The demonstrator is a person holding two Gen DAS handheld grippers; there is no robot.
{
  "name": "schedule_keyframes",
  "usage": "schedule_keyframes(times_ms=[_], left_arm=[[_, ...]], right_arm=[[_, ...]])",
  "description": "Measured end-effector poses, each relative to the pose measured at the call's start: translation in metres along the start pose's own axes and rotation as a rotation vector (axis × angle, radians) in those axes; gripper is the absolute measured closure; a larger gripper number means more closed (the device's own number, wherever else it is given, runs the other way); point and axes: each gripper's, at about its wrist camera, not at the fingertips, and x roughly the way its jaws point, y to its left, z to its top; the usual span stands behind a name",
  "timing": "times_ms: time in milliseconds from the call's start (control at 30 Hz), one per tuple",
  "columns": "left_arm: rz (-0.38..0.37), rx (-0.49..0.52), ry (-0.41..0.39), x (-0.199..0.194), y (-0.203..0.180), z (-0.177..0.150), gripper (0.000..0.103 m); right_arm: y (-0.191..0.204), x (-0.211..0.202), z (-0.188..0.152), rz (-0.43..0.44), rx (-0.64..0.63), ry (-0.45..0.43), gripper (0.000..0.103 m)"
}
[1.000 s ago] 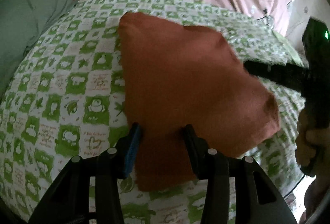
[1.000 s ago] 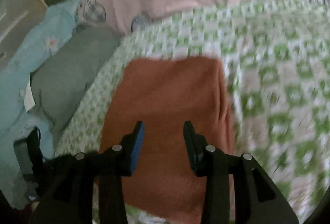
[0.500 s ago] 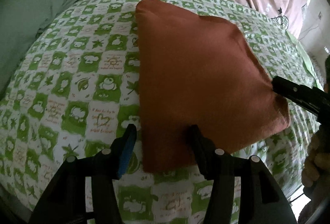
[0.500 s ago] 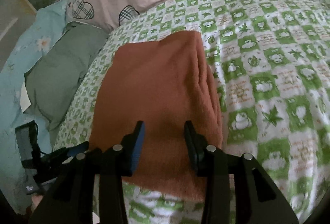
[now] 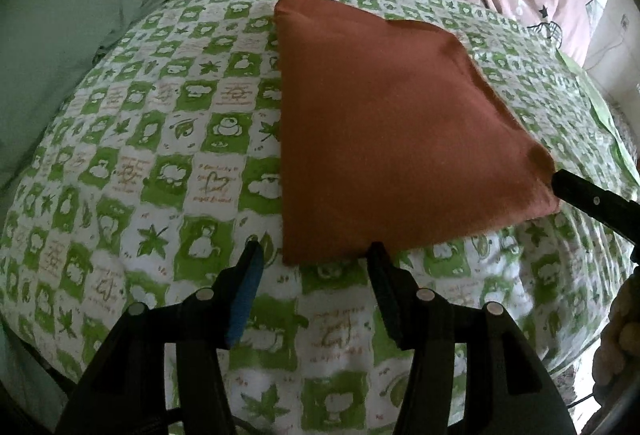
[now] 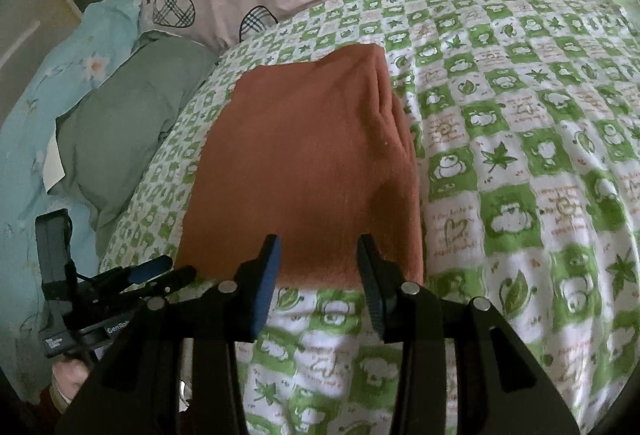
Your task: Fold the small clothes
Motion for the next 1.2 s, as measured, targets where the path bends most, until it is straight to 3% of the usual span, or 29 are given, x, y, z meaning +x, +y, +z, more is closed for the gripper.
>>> schedule_keyframes(times_ms=[433, 900, 1067, 1200], left_arm=[[0.048, 0.001, -0.070, -0.033, 0.001, -0.018, 0.035], [0.100, 0.031, -0.123, -0.057, 0.002, -0.027, 0.023], [0.109, 0.048, -0.146, -0.066, 0.003, -0.028, 0.020], [0.124, 0.037, -0.134, -0.063, 0.008, -0.030, 0.012]], right_arm=[[0.009, -0.016, -0.030, -0.029, -0.042, -0.005, 0.048], [0.008, -0.028, -0.048, -0.075, -0.059, 0.002, 0.045], [0.017, -0.030, -0.047, -0.086, -0.094, 0.019, 0.033], [0.025, -0.032, -0.044, -0.127, -0.138, 0.009, 0.022]])
